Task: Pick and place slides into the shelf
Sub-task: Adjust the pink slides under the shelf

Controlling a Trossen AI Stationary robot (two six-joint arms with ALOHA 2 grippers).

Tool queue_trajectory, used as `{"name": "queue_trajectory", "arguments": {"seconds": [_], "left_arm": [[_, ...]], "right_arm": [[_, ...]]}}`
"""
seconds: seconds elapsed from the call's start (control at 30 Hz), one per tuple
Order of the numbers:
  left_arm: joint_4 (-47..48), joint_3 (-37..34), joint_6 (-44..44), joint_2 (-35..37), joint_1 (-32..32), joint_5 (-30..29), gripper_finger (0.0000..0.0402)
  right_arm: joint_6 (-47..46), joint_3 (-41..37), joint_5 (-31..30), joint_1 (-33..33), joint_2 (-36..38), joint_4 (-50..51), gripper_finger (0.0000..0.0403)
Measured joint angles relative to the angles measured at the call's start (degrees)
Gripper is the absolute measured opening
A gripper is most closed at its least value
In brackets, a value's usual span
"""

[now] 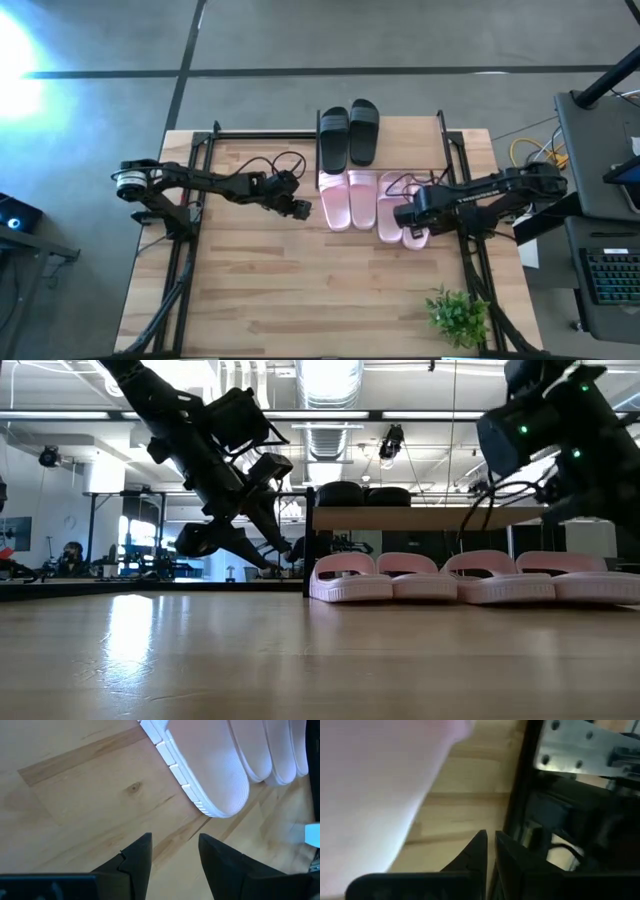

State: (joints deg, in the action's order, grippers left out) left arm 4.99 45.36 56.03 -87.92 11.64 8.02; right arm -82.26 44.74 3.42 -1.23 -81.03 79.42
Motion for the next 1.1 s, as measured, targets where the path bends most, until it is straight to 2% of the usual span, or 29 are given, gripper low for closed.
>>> {"name": "queue_trajectory", "arguments": {"seconds": [0.13, 0.27, 0.5, 0.67, 0.93, 1.1], "left_arm": [[-0.02, -0.02, -0.06, 0.00, 0.02, -0.06, 0.0148], [-0.01, -0.02, -0.96, 0.00, 0.02, -0.11, 0.0148], [0.02, -0.02, -0.96, 0.00, 0.02, -0.10, 0.0148], [0.07, -0.02, -1.02, 0.00, 0.02, -0.10, 0.0148], [0.13, -0.02, -1.03, 0.00, 0.02, -0.12, 0.0148], [0.13, -0.02, -1.03, 0.00, 0.02, -0.05, 0.0148]], "right_arm": [[-0.84, -2.53, -2.25, 0.82, -0.45, -4.31, 0.0028], [-0.79, -1.89, -10.53, 2.05, -0.79, -6.15, 0.0028], [1.23, -2.25, -15.16, 8.20, -0.81, -8.74, 0.0028], [2.34, -2.67, -21.15, 11.40, -0.83, -9.76, 0.0028], [5.75, -2.18, -21.24, 13.05, -0.83, -15.12, 0.0028], [6.40, -2.09, -21.10, 13.05, -0.83, -14.55, 0.0028]]}}
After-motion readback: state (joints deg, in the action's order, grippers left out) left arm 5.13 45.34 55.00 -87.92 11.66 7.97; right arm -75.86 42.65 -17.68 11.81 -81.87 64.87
